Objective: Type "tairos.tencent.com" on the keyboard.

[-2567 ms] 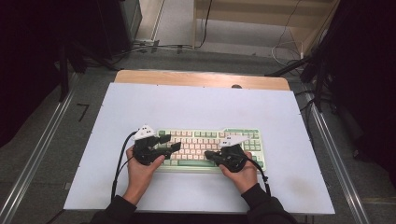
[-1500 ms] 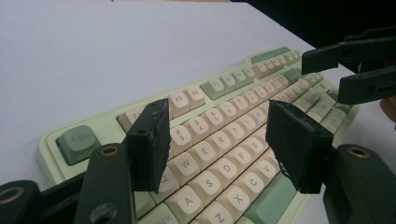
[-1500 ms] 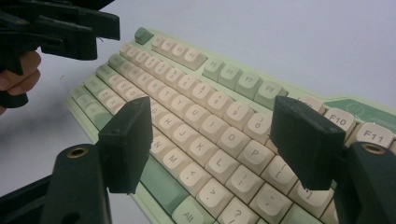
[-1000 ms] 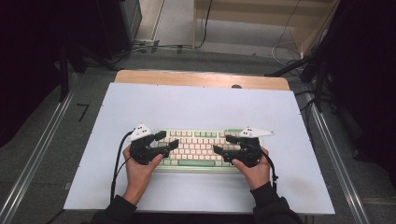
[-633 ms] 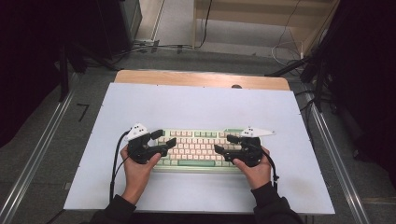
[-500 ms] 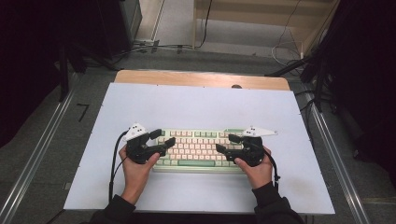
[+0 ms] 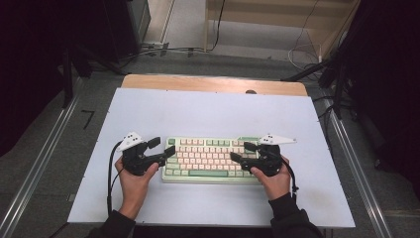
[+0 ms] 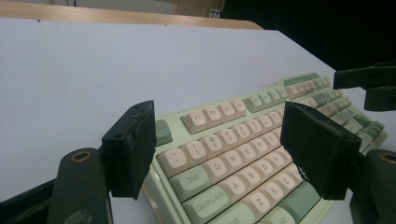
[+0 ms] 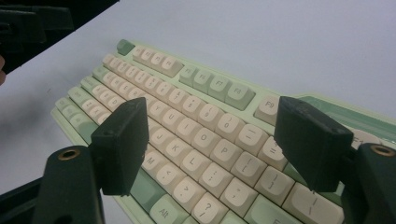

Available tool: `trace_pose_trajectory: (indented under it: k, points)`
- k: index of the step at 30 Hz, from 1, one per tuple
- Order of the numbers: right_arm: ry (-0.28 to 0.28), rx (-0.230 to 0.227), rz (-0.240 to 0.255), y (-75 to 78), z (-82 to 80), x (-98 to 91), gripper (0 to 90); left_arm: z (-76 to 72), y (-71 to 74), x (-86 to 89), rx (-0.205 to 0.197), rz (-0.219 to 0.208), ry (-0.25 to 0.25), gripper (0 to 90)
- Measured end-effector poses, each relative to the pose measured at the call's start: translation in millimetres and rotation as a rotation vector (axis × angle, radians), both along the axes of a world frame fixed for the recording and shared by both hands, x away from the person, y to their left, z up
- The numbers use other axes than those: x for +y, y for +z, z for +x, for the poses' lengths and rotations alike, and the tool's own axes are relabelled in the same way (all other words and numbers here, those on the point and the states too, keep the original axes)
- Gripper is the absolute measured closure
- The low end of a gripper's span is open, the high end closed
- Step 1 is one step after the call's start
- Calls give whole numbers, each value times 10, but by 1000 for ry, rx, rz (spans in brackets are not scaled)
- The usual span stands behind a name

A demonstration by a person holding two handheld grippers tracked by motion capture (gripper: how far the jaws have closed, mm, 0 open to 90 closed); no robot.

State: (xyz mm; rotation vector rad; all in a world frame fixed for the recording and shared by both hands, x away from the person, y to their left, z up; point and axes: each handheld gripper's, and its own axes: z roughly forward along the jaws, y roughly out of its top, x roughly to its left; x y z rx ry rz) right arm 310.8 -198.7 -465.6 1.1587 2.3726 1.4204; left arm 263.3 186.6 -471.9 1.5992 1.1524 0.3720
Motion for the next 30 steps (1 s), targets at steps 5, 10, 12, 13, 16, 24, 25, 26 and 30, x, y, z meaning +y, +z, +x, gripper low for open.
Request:
trace_pose_trajectory:
  k: [5,10,12,13,16,24,25,26,30]
  points:
    - [-7,1,0,5,2,-35,243,-30,3,108,-3,8,28,277]
    - [-24,0,-1,11,7,-105,242,-62,12,215,-13,23,62,278]
    - [-32,-1,-7,10,11,-135,242,-71,17,257,-16,31,82,277]
    - [-37,0,-6,10,12,-155,242,-72,15,277,-17,31,88,278]
    - [-55,-6,-1,18,15,-238,242,-77,5,339,-5,32,101,276]
    - [-113,-8,-6,1,39,-483,242,-107,-8,463,-6,55,135,276]
    - [-121,-9,-6,3,40,-515,242,-111,-9,470,-7,60,139,276]
    - [-129,-12,-3,4,41,-546,242,-116,-9,482,-7,65,143,276]
    - [-158,-16,1,7,44,-675,242,-125,-10,528,-10,73,161,276]
